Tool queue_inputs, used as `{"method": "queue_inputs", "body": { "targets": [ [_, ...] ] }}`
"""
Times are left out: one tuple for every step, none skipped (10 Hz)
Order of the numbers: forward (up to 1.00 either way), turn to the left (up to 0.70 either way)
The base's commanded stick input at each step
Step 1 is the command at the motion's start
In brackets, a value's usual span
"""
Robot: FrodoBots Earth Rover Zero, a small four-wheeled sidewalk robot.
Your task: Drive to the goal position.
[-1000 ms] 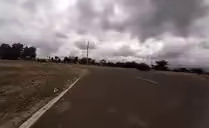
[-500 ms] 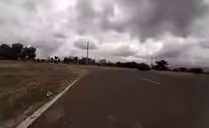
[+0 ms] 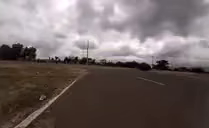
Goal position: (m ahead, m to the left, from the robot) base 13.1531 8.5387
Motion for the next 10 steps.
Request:
{"method": "queue_inputs", "body": {
  "targets": [
    [0.50,0.00],
    [0.50,0.00],
    [0.50,0.00],
    [0.50,0.00],
    [0.50,0.00],
    [0.50,0.00],
    [0.50,0.00],
    [0.50,0.00],
    [0.50,0.00],
    [0.50,0.00]
  ]
}}
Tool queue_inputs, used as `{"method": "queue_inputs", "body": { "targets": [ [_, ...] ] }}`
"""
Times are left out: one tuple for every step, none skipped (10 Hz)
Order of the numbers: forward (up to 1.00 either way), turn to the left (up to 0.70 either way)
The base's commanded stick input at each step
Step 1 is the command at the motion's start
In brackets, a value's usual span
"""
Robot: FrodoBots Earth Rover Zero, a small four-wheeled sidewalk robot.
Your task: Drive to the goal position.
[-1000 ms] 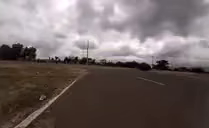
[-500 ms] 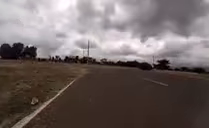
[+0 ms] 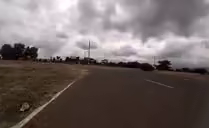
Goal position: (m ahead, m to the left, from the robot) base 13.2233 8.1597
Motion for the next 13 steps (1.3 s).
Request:
{"method": "queue_inputs", "body": {
  "targets": [
    [0.50,0.00],
    [0.50,0.00],
    [0.50,0.00],
    [0.50,0.00],
    [0.50,0.00],
    [0.50,0.00],
    [0.50,0.00],
    [0.50,0.00],
    [0.50,0.00],
    [0.50,0.00],
    [0.50,0.00],
    [0.50,0.00],
    [0.50,0.00]
  ]
}}
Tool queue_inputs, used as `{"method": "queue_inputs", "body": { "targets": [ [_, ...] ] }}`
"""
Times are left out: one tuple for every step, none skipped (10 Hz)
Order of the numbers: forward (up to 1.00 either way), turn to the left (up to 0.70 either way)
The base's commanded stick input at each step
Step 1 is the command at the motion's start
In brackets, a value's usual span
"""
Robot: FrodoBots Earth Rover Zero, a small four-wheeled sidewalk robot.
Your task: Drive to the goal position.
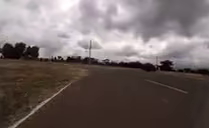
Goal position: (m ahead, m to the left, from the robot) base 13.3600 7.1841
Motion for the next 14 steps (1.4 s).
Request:
{"method": "queue_inputs", "body": {
  "targets": [
    [0.50,0.00],
    [0.50,0.00],
    [0.50,0.00],
    [0.50,0.00],
    [0.50,0.00],
    [0.50,0.00],
    [0.50,0.00],
    [0.50,0.00],
    [0.50,0.00],
    [0.50,0.00],
    [0.50,0.00],
    [0.50,0.00],
    [0.50,0.00],
    [0.50,0.00]
  ]
}}
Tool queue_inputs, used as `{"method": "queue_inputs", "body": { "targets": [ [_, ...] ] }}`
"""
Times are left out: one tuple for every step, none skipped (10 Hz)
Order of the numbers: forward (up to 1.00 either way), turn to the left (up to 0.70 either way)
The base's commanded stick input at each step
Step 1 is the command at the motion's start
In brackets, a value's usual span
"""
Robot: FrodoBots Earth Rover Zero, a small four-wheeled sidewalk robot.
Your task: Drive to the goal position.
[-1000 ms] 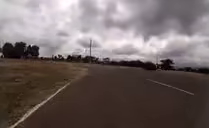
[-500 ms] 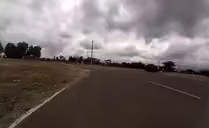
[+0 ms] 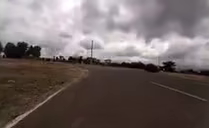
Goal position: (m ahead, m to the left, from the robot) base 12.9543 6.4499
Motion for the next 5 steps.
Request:
{"method": "queue_inputs", "body": {
  "targets": [
    [0.50,0.00],
    [0.50,0.00],
    [0.50,0.00],
    [0.50,0.00],
    [0.50,0.00]
  ]
}}
